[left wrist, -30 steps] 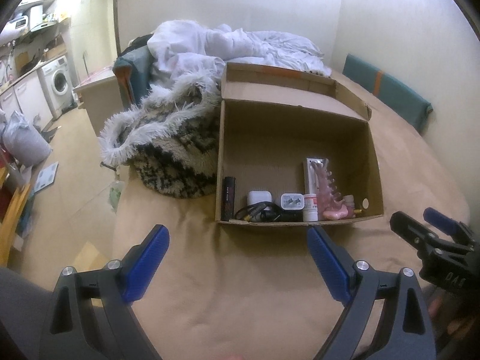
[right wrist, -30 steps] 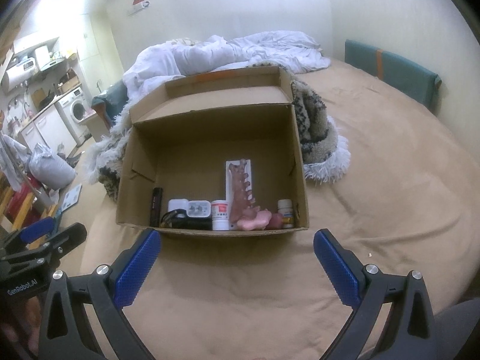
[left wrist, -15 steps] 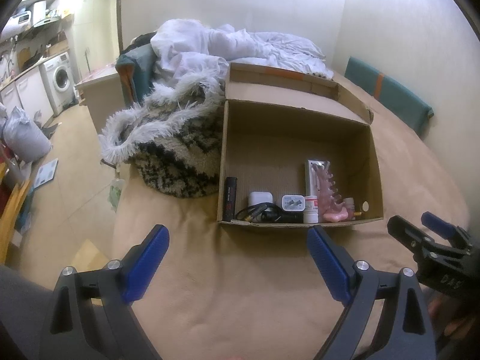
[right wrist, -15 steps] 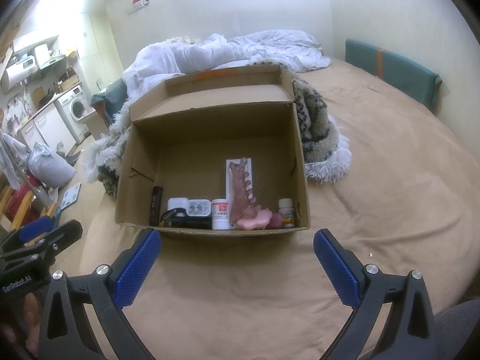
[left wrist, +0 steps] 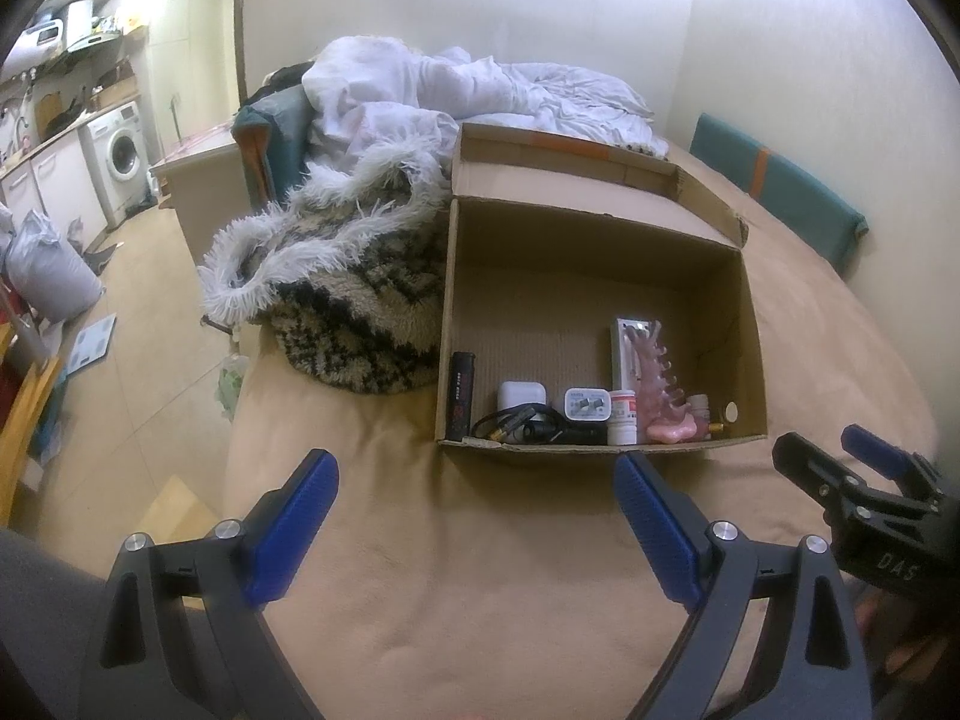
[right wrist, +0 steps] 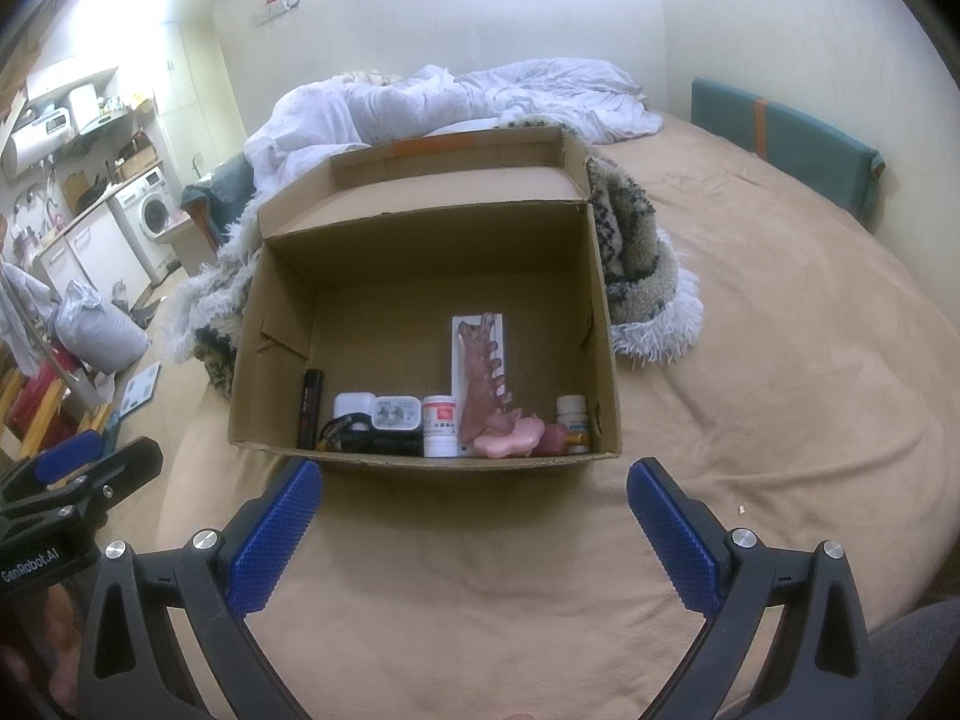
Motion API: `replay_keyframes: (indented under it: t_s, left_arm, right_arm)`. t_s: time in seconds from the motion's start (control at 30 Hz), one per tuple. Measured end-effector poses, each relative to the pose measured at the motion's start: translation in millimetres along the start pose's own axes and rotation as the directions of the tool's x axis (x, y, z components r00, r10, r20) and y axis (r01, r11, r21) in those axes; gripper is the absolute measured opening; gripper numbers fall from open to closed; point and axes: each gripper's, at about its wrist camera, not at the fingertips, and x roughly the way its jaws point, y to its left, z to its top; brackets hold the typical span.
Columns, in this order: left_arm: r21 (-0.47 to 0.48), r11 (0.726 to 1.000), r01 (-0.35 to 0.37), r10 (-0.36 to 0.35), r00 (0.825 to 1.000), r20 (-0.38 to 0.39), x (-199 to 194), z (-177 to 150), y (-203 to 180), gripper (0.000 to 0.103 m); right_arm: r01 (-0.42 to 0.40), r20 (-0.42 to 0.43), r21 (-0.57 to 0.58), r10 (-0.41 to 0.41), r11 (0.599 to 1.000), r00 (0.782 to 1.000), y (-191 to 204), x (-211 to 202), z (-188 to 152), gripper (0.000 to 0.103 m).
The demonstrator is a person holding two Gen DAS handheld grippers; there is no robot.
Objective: Organize rigid objects
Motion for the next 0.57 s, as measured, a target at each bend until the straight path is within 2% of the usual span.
replay_keyframes:
  t_s: [0.57]
  left_arm:
    - [-0.002, 1.000, 0.004, -0.004, 1.000, -0.004, 4.0, -3.2, -1.2, 0.093]
  right_arm:
    - [0.001, -0.002, -0.001, -0.001, 1.000, 1.000, 1.3, 1.8, -0.8, 0.103]
